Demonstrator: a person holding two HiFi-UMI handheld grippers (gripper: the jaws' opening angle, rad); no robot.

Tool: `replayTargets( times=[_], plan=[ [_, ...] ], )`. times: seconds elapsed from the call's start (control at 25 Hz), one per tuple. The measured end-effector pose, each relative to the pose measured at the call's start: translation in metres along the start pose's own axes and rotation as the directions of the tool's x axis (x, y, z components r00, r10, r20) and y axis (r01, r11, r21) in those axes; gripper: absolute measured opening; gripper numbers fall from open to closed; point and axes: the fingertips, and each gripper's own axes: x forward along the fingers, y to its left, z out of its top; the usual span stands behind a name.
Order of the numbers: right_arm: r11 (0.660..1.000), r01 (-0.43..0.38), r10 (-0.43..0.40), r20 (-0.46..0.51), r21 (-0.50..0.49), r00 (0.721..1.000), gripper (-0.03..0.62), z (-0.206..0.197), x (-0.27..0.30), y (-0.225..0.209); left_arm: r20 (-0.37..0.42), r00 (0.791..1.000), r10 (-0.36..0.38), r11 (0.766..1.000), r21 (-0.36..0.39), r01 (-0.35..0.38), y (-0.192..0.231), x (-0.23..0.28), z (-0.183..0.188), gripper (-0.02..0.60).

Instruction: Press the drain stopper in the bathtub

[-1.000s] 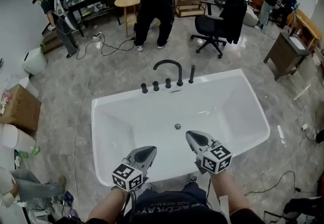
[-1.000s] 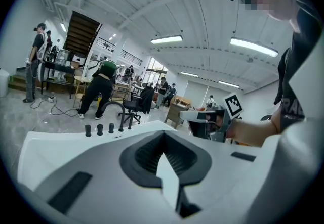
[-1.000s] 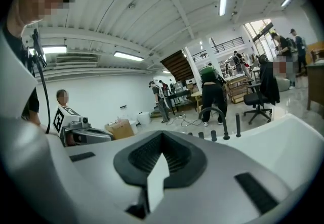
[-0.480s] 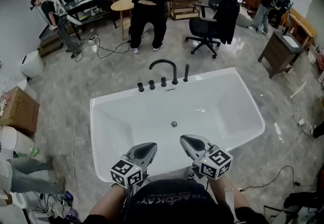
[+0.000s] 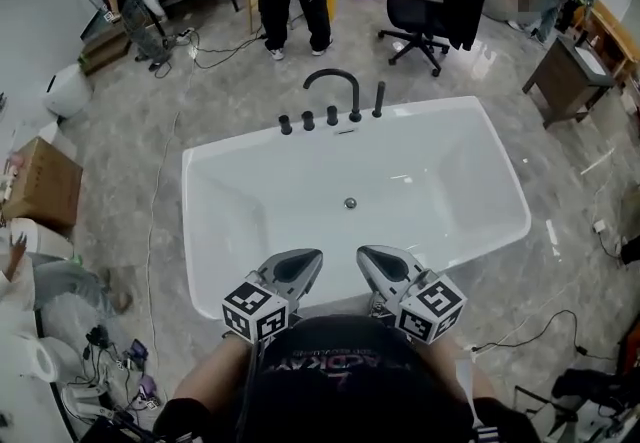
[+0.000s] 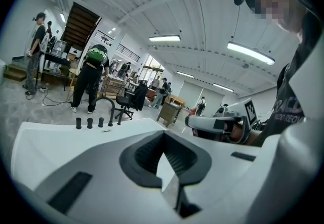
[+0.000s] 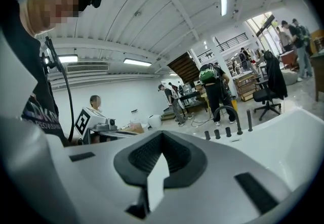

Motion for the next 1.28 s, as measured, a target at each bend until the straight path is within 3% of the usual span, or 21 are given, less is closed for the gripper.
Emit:
replayTargets(
  times=[0.48, 1.28],
  plan=[
    [0.997, -0.067, 0.069, -0.053, 0.038, 0.996, 0.009, -0.015, 0.009, 0.011, -0.041, 0.999, 0.011, 1.0, 0.002, -0.011, -0.003, -0.001, -0.014, 0.006],
    [0.997, -0.066, 0.068, -0.065, 0.036, 0.996, 0.009, -0.02, 0.008, 0.011, -0.043, 0.999, 0.011, 1.0, -0.004, -0.011, -0.004, 0.003, -0.014, 0.006]
  ],
)
